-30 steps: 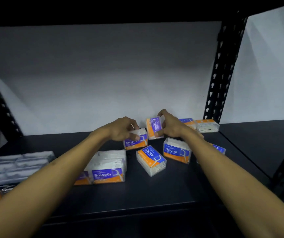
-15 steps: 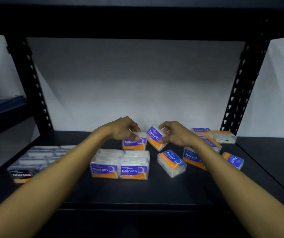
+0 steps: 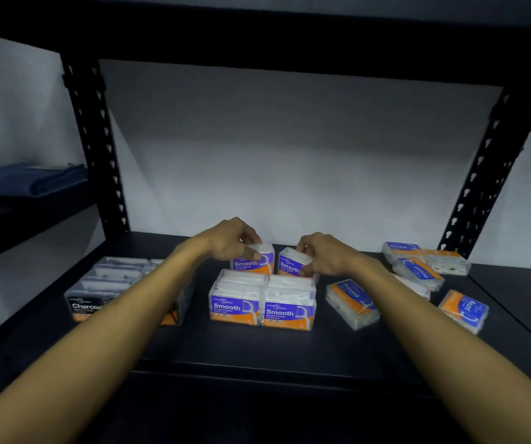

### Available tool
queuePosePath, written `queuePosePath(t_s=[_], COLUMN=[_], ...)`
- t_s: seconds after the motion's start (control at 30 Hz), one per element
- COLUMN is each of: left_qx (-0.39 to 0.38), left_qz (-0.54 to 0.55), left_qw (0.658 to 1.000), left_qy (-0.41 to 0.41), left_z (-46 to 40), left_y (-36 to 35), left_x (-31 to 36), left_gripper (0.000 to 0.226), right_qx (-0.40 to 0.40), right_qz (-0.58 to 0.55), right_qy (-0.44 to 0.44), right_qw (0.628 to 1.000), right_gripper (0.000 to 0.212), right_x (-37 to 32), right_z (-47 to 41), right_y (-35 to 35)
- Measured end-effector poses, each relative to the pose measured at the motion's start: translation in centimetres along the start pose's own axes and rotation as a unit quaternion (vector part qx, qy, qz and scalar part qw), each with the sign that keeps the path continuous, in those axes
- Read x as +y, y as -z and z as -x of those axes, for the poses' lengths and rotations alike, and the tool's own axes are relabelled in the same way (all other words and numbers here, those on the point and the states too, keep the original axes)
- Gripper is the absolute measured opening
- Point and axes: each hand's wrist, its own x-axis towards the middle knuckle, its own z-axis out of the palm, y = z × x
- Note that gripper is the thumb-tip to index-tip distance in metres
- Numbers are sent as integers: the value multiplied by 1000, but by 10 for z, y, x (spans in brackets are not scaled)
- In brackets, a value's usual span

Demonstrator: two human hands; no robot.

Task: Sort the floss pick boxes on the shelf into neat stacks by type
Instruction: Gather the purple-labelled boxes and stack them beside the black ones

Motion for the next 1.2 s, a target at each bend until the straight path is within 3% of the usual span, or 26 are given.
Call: queuePosePath(t_s=[0.23, 0.4, 0.73, 1.2], left_qx=[-2, -26, -70, -53], left_qz=[27, 37, 21, 79], left_qw=[1000, 999, 997, 995], left_qy=[-1, -3, 18, 28], left_z=[14, 14, 10, 17], left_y=[9, 9, 2, -7], left_x=[-13, -13, -15, -20], left_gripper=[43, 42, 41, 28], right_qx=[16, -44, -89, -89], right_qz=[-40, -73, -188, -194], right_qy=[32, 57, 27, 17], right_qw=[999, 995, 978, 977], right_gripper=[50, 43, 35, 33], right_x=[-6, -9, -2, 6], right_z=[-2, 0, 4, 4], right_y=[2, 3, -5, -3])
